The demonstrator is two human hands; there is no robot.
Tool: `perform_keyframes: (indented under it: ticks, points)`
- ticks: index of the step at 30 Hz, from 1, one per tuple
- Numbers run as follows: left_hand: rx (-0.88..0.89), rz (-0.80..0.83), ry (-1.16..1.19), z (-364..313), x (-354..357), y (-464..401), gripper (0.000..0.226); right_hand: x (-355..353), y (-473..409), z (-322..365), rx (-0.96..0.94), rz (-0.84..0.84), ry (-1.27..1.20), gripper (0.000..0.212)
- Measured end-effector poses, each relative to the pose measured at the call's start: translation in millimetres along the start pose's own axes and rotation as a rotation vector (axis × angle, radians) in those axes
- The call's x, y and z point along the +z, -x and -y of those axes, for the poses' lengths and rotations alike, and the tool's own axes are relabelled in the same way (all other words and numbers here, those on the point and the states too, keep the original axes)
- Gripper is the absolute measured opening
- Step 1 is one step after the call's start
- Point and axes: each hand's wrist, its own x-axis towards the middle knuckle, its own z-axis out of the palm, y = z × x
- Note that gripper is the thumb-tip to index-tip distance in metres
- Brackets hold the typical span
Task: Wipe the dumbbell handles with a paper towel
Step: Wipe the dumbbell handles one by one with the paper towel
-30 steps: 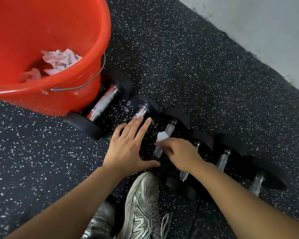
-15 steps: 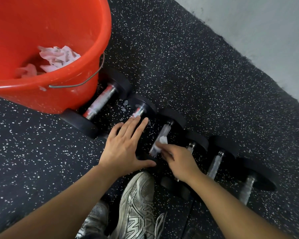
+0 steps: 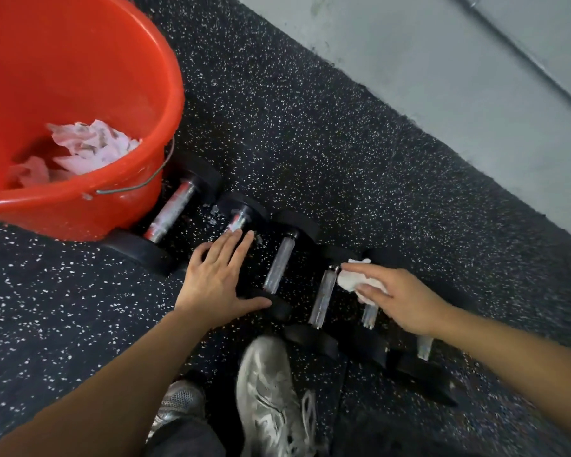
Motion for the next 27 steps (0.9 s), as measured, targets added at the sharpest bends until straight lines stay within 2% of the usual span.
perform_keyframes:
  ticks: [5,10,13,20,27]
  points:
    - [0.013,0.061,-0.048,1,-4,-2,0.128,-15,21,-35,0.029,-0.030,0.119,0.044]
    - [0.013,0.069,-0.072,-5,-4,-2,0.128,24,19,-67,0.092,-0.170,-0.216,0.037]
    - [0.039,0.083,-0.109,-6,-5,-2,0.123,49,7,-86,0.107,-0.182,-0.300,0.033]
    - [0.089,0.120,0.029,-55,7,6,0.126,89,-50,-87,-0.032,-0.205,-0.307,0.037]
    - [0.175,0.132,0.021,-86,25,6,0.129,121,-76,-88,-0.116,-0.362,-0.236,0.036]
